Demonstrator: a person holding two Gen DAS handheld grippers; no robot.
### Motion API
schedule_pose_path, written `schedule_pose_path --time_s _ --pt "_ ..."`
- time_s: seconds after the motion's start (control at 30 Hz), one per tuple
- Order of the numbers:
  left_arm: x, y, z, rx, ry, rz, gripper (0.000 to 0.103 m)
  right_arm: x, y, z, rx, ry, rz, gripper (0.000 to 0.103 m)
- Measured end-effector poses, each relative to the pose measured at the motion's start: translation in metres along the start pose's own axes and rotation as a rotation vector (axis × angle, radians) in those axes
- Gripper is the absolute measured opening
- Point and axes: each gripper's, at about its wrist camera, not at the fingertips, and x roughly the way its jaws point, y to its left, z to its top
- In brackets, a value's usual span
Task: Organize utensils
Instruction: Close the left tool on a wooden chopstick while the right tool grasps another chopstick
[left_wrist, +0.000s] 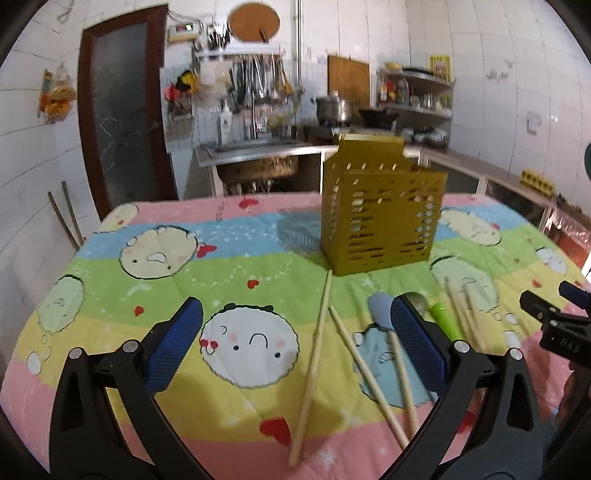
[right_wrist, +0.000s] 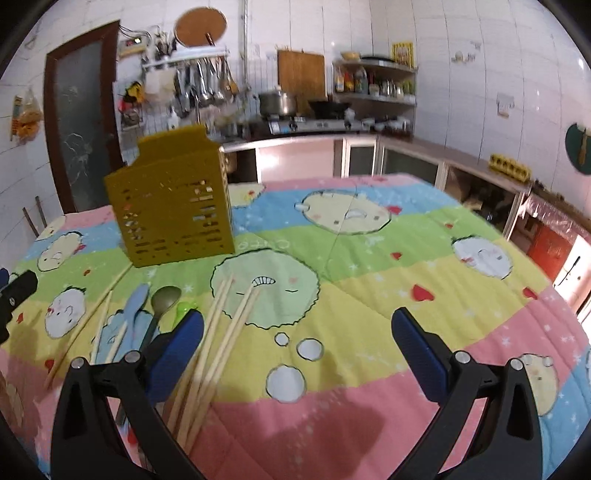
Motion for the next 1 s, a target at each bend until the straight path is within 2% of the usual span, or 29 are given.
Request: schedule_pose_path --time_s 0.23,0.43,0.5,0.63,0.73,0.8,1.0 --pt "0.056 0.010 0.007 -0.011 0.140 -0.065 0.098 0.042 0.011 0.004 -0.050 0.073 -0.086 0.099" --pt "0.098 0.011 0.010 0.005 0.237 -0.070 0.098 0.061 0.010 0.006 -0.028 0.148 -0.095 0.099" --pt "0.111 0.012 0.011 -0.009 0.275 -0.084 0.092 0.068 0.011 0.006 -0.026 0.167 -0.098 0.098" --pt "0.133 0.012 0.010 -0.034 0.354 -0.105 0.089 0.078 0.014 0.004 -0.032 0.207 -0.097 0.098" --pt "0.138 0.011 0.011 -0.019 0.357 -0.088 0.087 0.080 0.014 0.005 -0.018 0.215 -0.099 0.090" --pt "0.140 0.011 0.010 -0.019 0.361 -0.079 0.086 0.083 0.013 0.004 -0.005 0.229 -0.084 0.088" --pt "0.136 0.011 0.010 -0.022 0.358 -0.059 0.080 0.090 0.029 0.004 -0.030 0.262 -0.064 0.062"
